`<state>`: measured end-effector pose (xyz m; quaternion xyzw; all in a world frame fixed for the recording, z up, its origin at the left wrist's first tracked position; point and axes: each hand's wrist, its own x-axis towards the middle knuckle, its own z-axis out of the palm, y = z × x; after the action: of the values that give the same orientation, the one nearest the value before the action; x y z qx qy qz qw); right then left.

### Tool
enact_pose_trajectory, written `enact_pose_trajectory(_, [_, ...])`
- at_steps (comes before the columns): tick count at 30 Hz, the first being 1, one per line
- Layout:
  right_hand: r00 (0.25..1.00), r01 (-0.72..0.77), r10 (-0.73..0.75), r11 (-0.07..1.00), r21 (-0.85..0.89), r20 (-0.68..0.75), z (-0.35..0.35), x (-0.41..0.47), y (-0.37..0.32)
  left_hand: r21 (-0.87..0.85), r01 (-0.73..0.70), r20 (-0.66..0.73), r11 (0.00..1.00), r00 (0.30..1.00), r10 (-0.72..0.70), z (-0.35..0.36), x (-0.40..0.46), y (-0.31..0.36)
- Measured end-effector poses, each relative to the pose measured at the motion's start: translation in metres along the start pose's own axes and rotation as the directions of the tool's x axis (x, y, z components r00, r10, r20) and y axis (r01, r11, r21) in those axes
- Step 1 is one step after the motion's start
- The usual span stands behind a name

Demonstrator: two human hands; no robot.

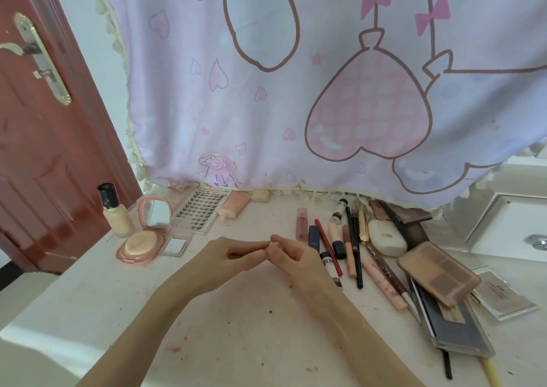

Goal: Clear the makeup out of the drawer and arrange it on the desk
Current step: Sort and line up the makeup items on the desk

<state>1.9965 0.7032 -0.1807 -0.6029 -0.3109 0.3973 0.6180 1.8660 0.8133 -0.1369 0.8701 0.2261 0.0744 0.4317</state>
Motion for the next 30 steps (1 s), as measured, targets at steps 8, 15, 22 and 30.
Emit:
enact_pose_trajectory(8, [1.000, 0.020, -0.019, 0.996, -0.087, 0.014, 0.006, 0.000, 0.002, 0.188, -0.020, 0.060, 0.982, 0.998, 0.009, -0.007, 0.000, -0.010])
enact_pose_trajectory(15, [0.999, 0.052, -0.048, 0.983, -0.175, 0.025, 0.013, -0.001, 0.006, 0.300, -0.074, 0.081, 0.951, 0.995, 0.052, -0.006, -0.006, -0.017])
enact_pose_trajectory(22, [0.998, 0.062, -0.053, 0.970, -0.234, 0.043, 0.014, 0.000, 0.008, 0.348, -0.167, 0.109, 0.922, 0.985, 0.137, -0.002, -0.009, -0.018])
enact_pose_trajectory(30, [0.991, 0.085, -0.052, 0.953, -0.292, 0.121, 0.018, 0.003, 0.010, 0.421, -0.108, 0.134, 0.900, 0.989, 0.056, -0.027, -0.002, -0.022])
